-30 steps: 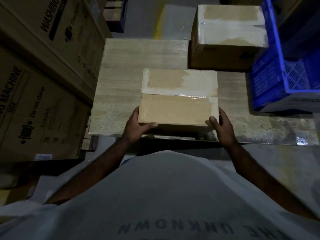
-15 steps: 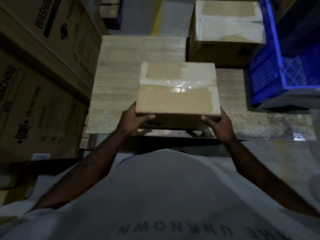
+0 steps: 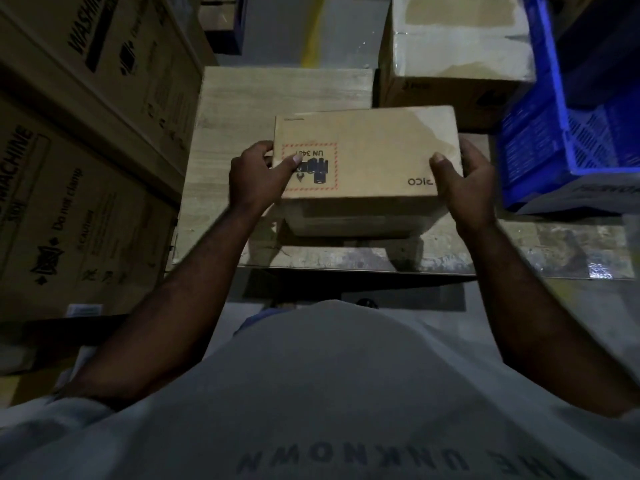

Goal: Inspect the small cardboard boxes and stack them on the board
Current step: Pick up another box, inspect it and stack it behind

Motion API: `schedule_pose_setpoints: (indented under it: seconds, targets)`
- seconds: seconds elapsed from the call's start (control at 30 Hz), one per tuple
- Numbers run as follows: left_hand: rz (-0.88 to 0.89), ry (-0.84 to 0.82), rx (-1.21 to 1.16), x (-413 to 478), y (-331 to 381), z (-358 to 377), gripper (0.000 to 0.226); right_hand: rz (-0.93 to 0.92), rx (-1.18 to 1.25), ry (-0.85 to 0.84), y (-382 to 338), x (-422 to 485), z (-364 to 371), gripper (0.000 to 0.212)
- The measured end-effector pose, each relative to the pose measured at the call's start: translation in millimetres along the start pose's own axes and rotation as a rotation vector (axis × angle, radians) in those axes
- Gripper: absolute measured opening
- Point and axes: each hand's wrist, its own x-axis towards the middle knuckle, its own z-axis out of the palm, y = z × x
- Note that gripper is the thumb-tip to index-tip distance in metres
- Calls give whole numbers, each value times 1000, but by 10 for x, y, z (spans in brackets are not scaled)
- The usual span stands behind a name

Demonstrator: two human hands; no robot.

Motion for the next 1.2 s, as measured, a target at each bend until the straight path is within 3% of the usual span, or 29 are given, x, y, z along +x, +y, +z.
schedule_pose_setpoints:
  seconds: [0.6,0.77,0.9,1.0,1.13,1.2]
  targets:
    - [-79,27,-173,-145,-123,200,48,28,60,59,248,-22,39,53]
    - [-61,-142,-277,-507,-329,232,54,21,202,-15,364,-165,-13,56]
    - [-176,-349,-157,-761,-589,339,56,47,37,-51,705,-532,-51,71]
    - [-264,-496,-60,-740,-671,400,61,111,-97,-128,921,-620,-42,65]
    - [-262,-453,109,-609,-612,468,55,128,-274,-141,985,-427,-10,49]
    - [-296,-383,63,-558,-536,455,54,107,-290,-107,907,-324,7,46]
